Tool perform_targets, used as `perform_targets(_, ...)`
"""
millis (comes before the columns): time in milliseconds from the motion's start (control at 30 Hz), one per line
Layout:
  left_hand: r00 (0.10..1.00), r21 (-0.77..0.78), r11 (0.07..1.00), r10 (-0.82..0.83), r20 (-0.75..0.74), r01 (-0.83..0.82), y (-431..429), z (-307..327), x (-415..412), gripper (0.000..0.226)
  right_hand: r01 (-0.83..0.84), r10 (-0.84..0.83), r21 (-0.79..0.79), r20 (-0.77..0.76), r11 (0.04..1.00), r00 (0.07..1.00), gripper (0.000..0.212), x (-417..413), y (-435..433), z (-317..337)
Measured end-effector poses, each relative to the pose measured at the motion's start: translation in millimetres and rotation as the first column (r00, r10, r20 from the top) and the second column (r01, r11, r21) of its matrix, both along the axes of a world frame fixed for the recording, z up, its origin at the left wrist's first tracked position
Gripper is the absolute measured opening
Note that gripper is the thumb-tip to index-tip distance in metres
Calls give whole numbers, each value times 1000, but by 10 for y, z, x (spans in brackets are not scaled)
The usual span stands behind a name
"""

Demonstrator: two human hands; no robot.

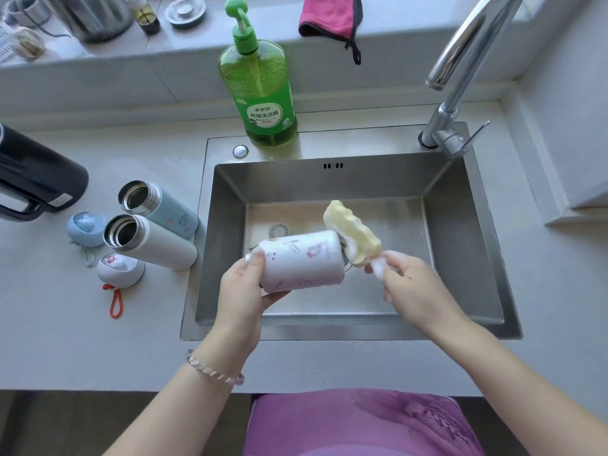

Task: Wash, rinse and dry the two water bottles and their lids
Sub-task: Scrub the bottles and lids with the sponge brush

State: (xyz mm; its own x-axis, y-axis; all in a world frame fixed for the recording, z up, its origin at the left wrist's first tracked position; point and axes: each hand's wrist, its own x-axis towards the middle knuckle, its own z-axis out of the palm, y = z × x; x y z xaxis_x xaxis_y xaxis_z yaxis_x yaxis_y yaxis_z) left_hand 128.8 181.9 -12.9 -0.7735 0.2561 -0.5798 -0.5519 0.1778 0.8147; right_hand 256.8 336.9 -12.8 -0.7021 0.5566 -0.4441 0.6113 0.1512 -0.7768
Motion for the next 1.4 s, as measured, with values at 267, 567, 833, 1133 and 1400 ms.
perform_targets(267, 979, 55, 998, 10, 203, -22, 100, 133, -61, 31, 145, -185, -211, -183, 967, 966, 9, -95, -98, 113)
perform_targets(567, 981, 1, 991, -135, 141, 136, 112, 112, 156, 48, 62, -106, -361, -102, 931, 989, 46, -66, -59, 197)
perform_targets(833, 576, -556, 588, -786, -223, 587, 5, 35, 175, 80, 112, -181, -412, -133, 904, 975, 46, -81, -117, 141)
perform_targets(1133, 349, -622, 695, -719, -601, 362, 24, -18, 88, 76, -97, 69, -196, -148, 976, 987, 32, -52, -14, 345)
perform_targets(1400, 714, -328, 879, -473, -516, 346, -65, -45, 146, 82, -198, 258, 228, -276, 953, 926, 34, 203, -101, 316)
